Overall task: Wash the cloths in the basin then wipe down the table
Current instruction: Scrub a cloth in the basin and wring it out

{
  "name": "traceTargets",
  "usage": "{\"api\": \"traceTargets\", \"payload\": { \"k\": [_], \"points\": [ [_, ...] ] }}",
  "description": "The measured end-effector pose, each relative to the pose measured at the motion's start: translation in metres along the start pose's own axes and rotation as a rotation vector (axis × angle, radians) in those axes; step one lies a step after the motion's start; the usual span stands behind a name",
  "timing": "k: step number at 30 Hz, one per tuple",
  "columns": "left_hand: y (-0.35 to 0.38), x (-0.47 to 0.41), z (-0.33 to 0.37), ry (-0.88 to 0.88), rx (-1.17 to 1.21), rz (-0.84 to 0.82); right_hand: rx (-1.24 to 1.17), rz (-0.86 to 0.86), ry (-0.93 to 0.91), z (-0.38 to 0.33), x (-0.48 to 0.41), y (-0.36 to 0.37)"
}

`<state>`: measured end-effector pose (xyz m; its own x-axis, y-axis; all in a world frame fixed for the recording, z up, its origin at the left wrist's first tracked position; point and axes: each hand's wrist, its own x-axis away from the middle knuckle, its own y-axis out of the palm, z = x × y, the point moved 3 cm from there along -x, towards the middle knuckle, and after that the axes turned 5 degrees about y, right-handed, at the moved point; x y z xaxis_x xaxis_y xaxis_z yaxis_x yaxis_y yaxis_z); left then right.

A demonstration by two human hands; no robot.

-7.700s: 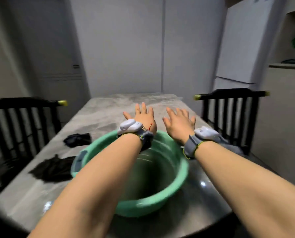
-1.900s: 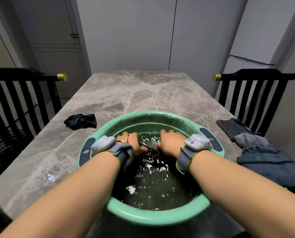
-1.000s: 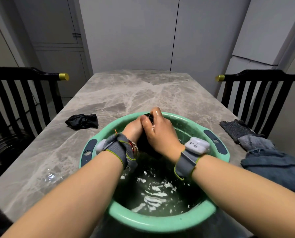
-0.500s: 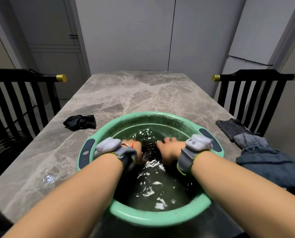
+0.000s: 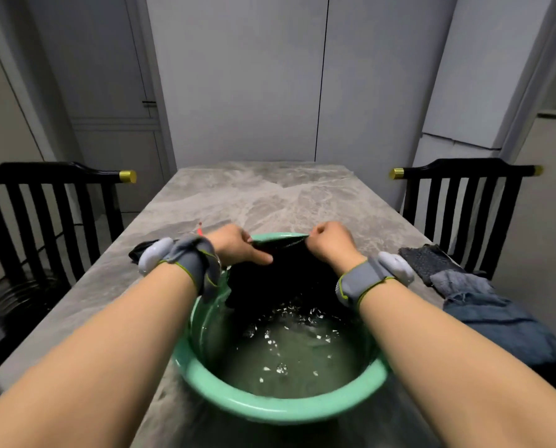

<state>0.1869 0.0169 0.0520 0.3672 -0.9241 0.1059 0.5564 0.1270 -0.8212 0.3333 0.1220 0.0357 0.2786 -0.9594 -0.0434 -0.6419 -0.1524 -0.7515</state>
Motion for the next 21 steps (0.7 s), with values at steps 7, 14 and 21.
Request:
{"api": "traceTargets", "payload": {
  "k": [7, 14, 21],
  "points": [
    [-0.059, 0.010, 0.027, 0.192, 0.511, 0.397, -0.515, 0.142, -0.133, -0.039, 0.001, -0.050],
    [-0.064, 0.015, 0.037, 0.226, 0.325, 0.499, -0.218, -0.158, -0.290, -0.057, 0.022, -0.075],
    [0.023, 0.006, 0.009, 0.074, -0.472, 0.039, 0.604, -0.466, -0.288, -0.008, 0.030, -0.003]
  ]
}}
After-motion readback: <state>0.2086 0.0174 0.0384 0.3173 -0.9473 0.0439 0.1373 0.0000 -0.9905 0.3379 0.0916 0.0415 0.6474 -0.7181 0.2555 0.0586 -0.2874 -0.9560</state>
